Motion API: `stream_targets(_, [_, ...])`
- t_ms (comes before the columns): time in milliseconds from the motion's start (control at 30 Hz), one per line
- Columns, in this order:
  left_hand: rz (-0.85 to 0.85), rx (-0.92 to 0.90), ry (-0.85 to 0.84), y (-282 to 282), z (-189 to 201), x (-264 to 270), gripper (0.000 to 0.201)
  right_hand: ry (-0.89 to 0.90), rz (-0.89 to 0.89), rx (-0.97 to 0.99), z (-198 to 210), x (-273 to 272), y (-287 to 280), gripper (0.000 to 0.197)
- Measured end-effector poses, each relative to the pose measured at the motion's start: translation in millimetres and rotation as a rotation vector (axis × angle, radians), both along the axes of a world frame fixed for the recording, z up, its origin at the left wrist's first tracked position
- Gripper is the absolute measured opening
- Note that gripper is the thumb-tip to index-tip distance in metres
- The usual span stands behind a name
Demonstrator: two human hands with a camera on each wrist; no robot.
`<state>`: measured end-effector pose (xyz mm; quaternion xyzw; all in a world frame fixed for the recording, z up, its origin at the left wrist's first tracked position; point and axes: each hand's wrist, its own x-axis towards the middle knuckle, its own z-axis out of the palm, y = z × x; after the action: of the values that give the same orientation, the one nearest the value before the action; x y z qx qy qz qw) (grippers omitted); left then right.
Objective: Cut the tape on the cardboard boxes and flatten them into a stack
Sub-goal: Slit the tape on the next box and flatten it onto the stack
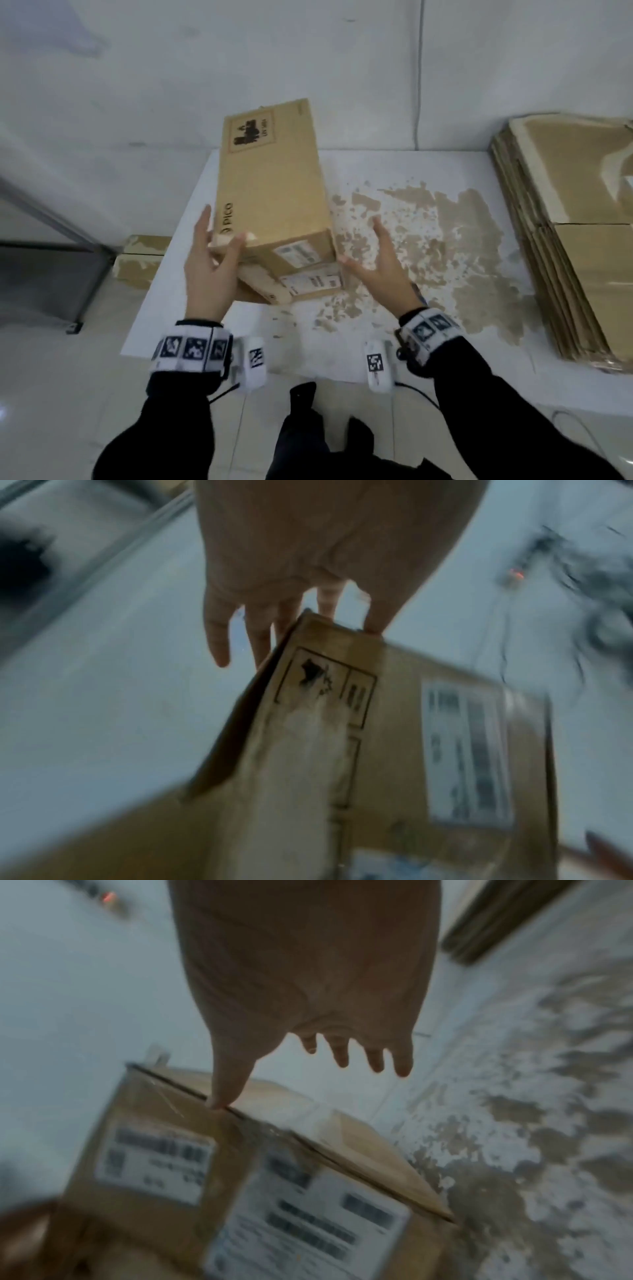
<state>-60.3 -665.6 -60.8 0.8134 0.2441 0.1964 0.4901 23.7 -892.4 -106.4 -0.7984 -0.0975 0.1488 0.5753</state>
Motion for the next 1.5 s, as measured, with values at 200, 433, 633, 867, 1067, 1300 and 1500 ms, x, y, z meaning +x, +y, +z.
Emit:
stream_targets(200, [0.101, 0.268, 0.13, 29, 1, -17, 0.051, -0.225, 0.268, 0.005, -38, -5, 62, 0.068])
stream_targets(433, [0.302, -0.084, 0.016, 63, -28, -6, 0.046, -0.843, 0.081, -0.124, -28, -36, 89, 0.04])
stream_targets(633, [0.396, 0.032, 0.064, 71, -37, -42, 0.053, -0.89, 0.322, -0.214, -28, -52, 106, 0.047])
stream_targets(867, [0.036, 0.608, 0.178, 35, -37, -34, 0.059, -0.689, 0.257, -0.281, -58, -53, 47, 0.033])
stream_targets(1067, [0.014, 0.847, 0.278, 15, -88, -28, 0.06, -0.09, -0.339, -0.847, -98, -36, -82, 0.046])
stream_targets(1300, [-0.114, 0.928, 0.1, -8, -86, -3, 0.045, 0.155, -0.314, -0.813, -114, -33, -103, 0.024])
stream_targets(1500, [-0.256, 1.04, 0.1, -32, -68, 25, 0.036, 0.191, -0.455, -0.208, -53, -11, -39, 0.012])
